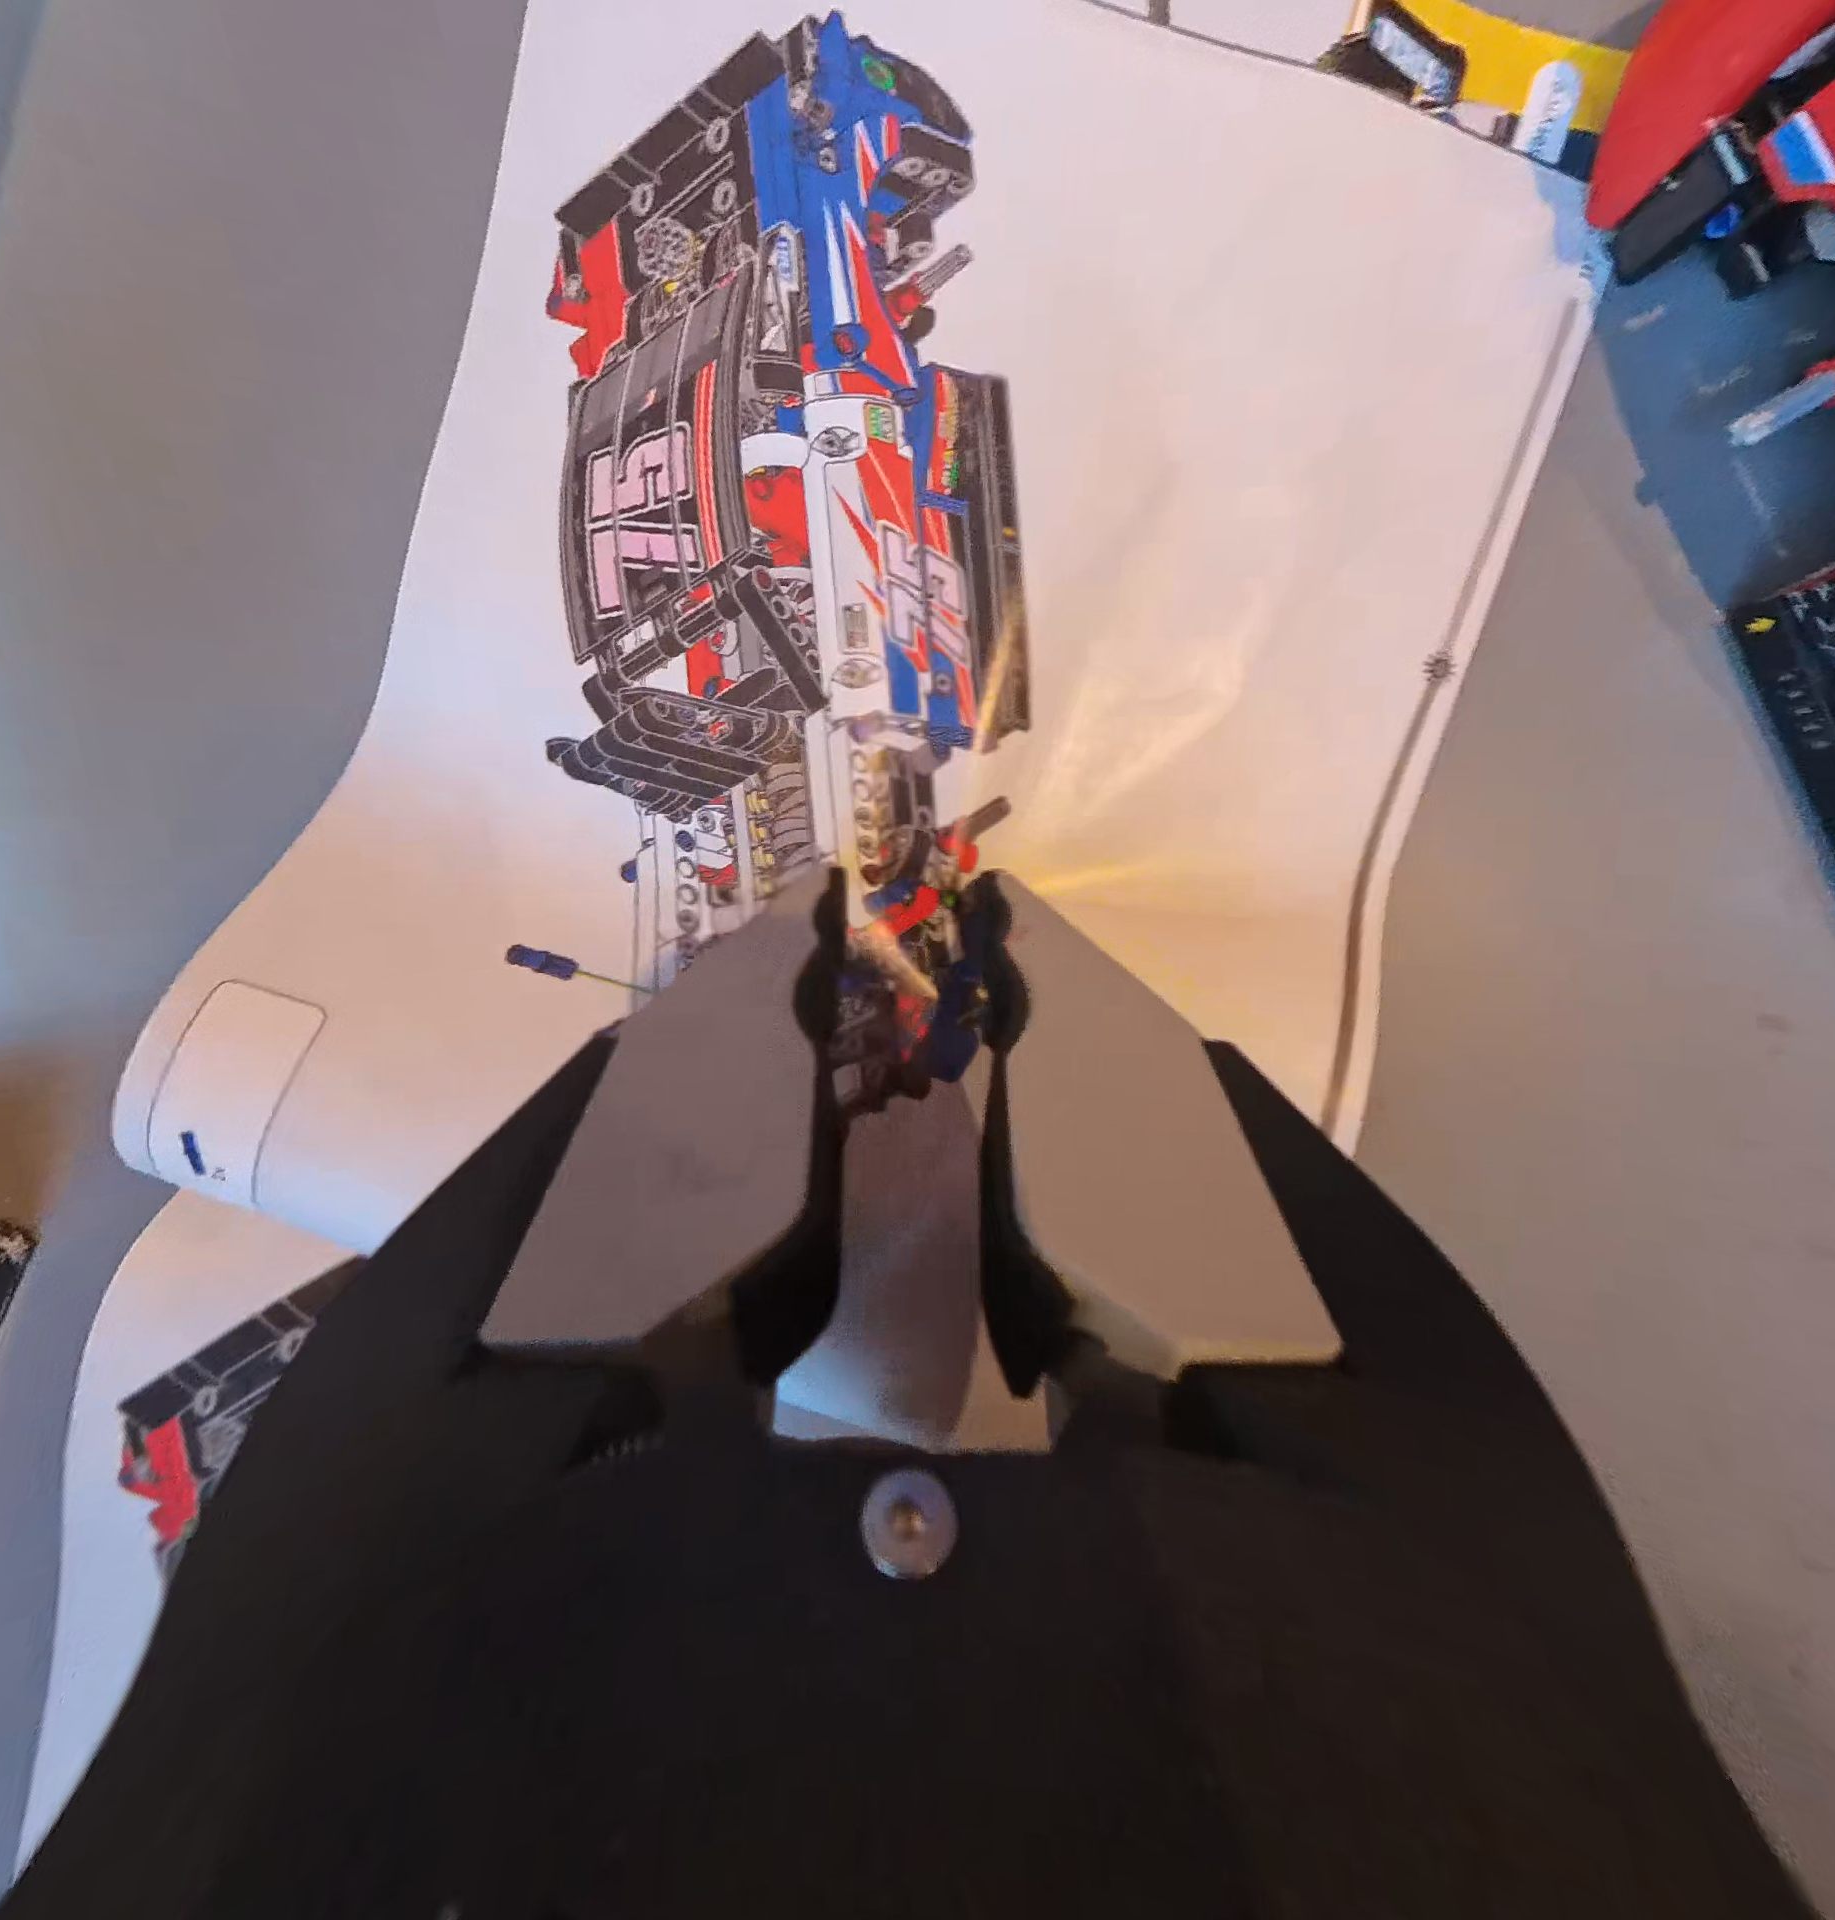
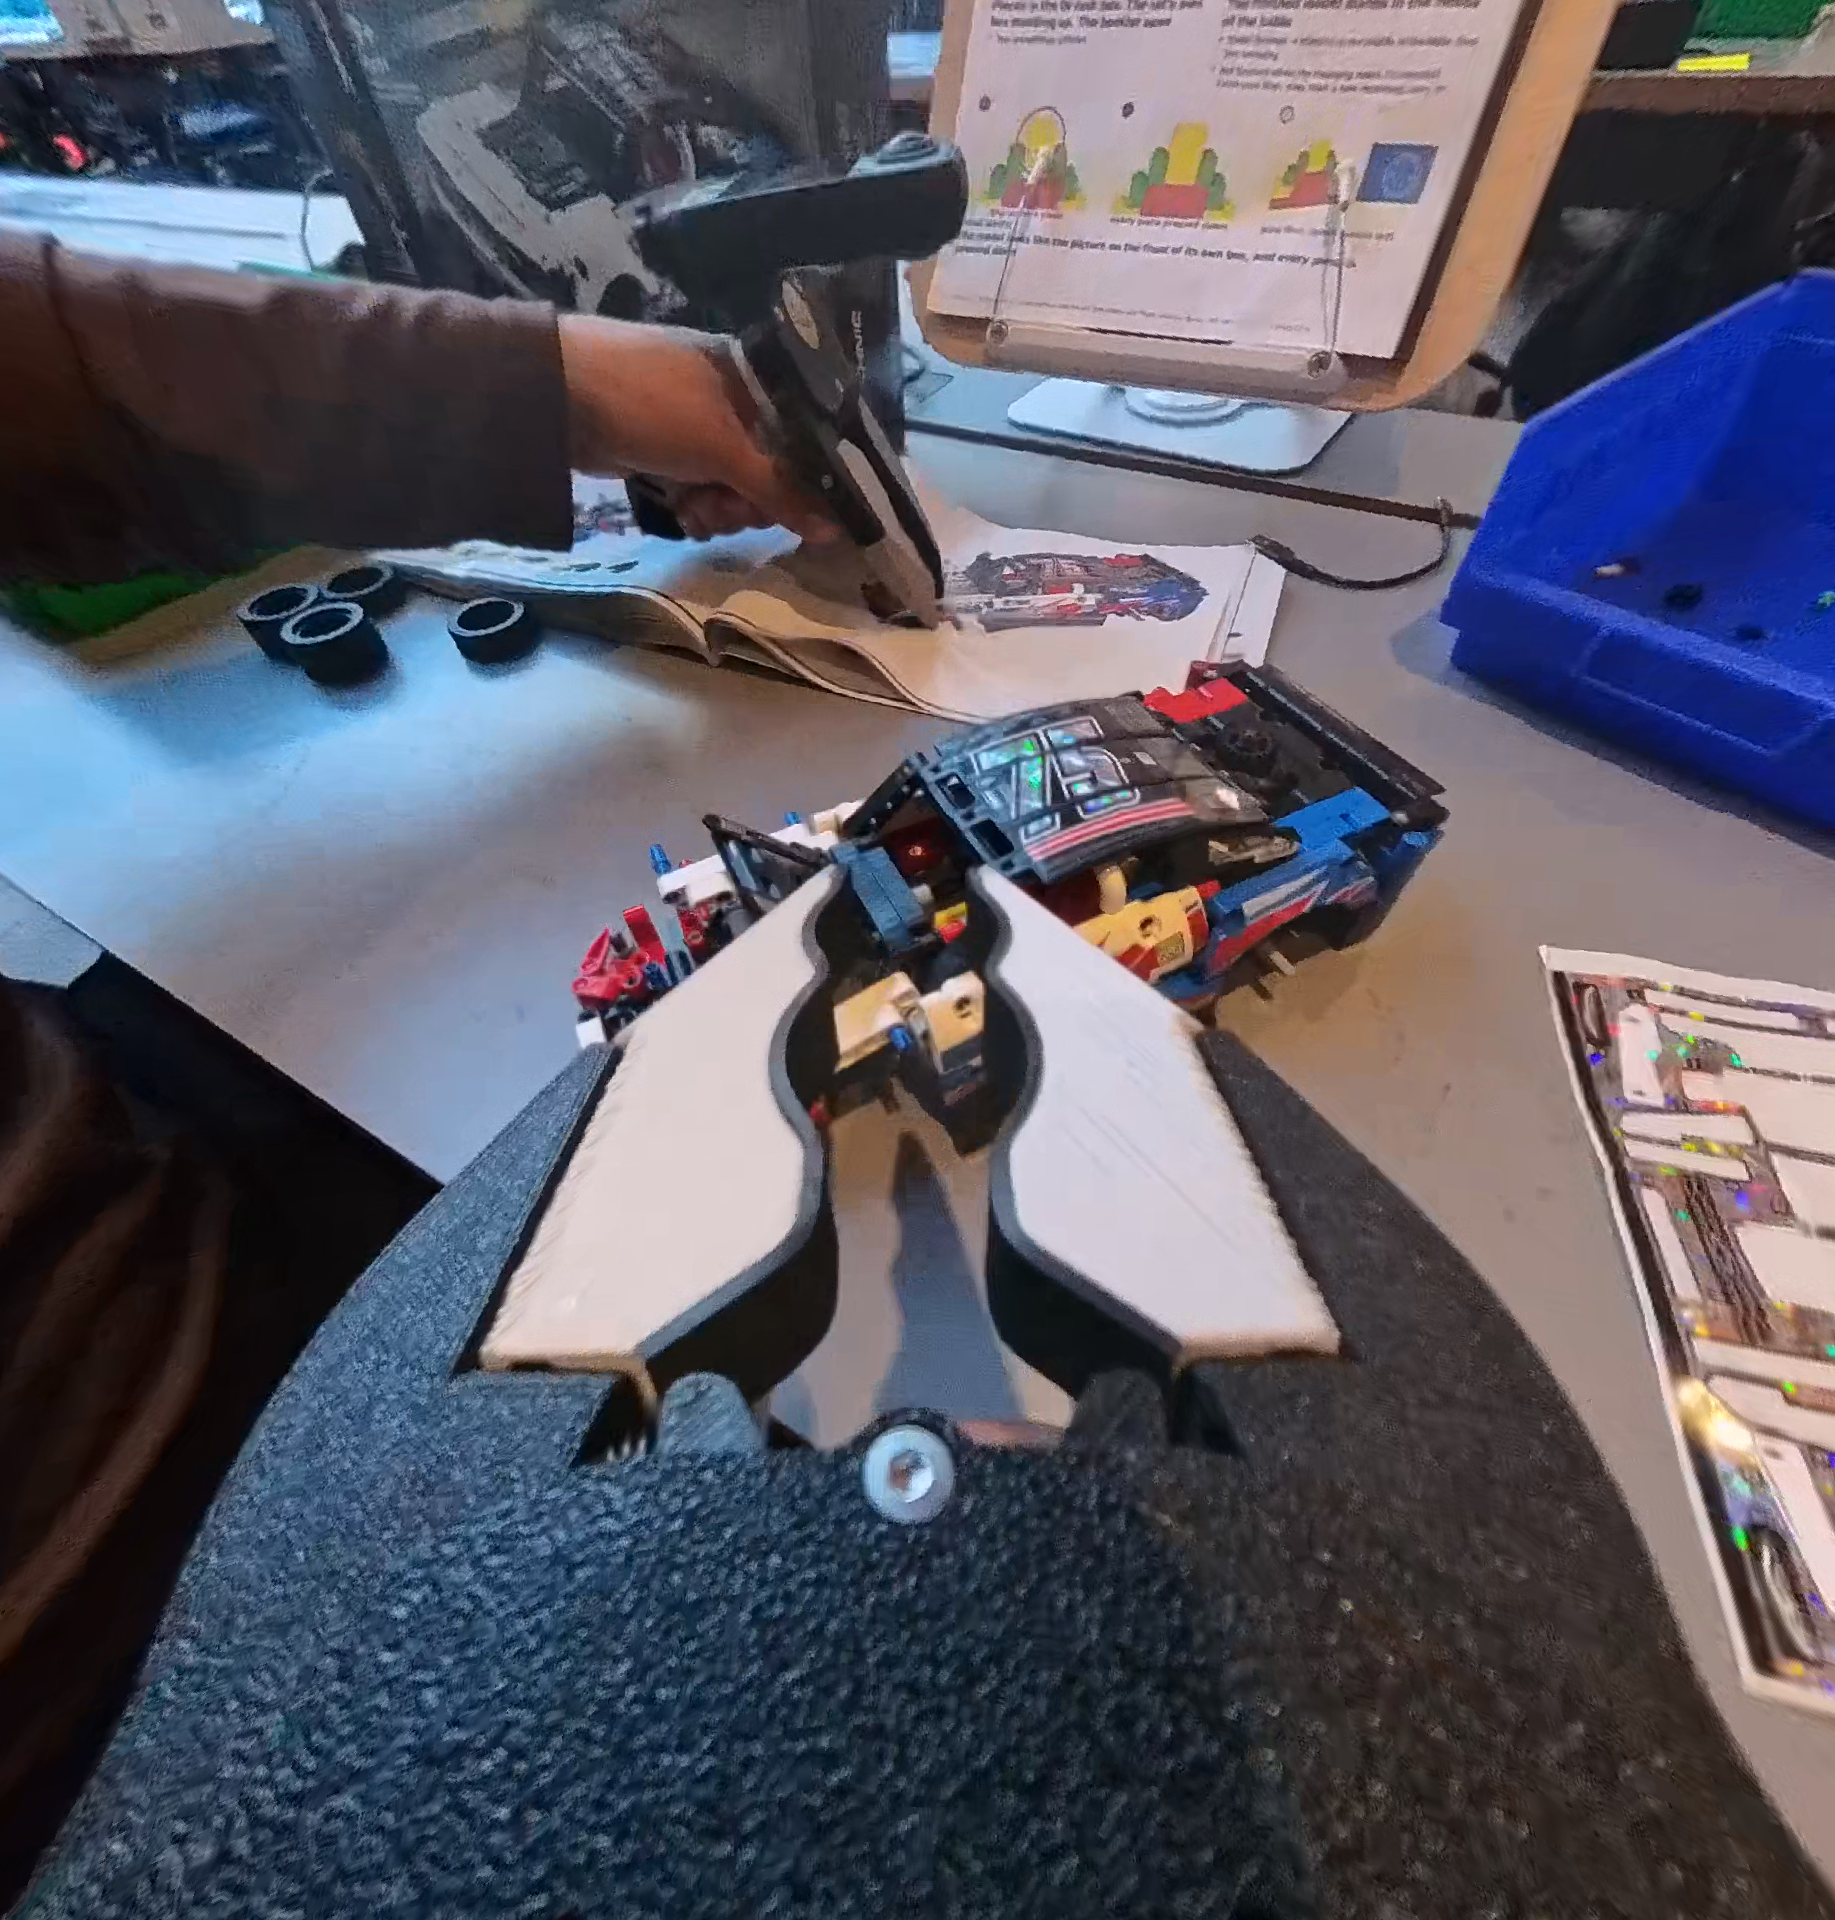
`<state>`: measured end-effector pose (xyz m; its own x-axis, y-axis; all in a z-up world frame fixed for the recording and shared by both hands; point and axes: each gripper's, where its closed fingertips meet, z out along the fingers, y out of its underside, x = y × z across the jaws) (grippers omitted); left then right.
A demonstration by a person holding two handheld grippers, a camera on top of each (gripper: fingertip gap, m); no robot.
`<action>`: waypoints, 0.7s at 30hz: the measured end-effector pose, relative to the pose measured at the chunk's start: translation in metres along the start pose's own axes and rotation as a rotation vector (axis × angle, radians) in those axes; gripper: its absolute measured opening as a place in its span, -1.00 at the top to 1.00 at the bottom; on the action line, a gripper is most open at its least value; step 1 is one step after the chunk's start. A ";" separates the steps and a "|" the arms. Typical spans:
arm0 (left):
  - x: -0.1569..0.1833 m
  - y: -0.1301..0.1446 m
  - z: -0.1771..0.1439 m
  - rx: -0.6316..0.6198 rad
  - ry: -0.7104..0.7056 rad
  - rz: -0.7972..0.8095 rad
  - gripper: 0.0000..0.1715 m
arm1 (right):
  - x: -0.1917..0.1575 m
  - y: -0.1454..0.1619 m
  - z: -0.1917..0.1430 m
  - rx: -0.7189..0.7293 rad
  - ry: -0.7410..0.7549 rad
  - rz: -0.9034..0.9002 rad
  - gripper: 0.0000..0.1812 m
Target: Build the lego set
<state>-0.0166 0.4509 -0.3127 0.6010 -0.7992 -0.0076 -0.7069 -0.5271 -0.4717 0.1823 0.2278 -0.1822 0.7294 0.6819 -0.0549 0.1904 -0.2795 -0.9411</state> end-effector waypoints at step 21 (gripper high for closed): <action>0.004 0.000 0.000 0.113 0.023 -0.017 1.00 | -0.023 0.024 0.258 -0.752 -0.109 -0.863 0.59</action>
<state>-0.0142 0.4474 -0.3126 0.6028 -0.7976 0.0209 -0.6493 -0.5057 -0.5680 0.0002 0.3795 -0.2897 0.1118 0.8869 0.4482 0.9697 0.0012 -0.2441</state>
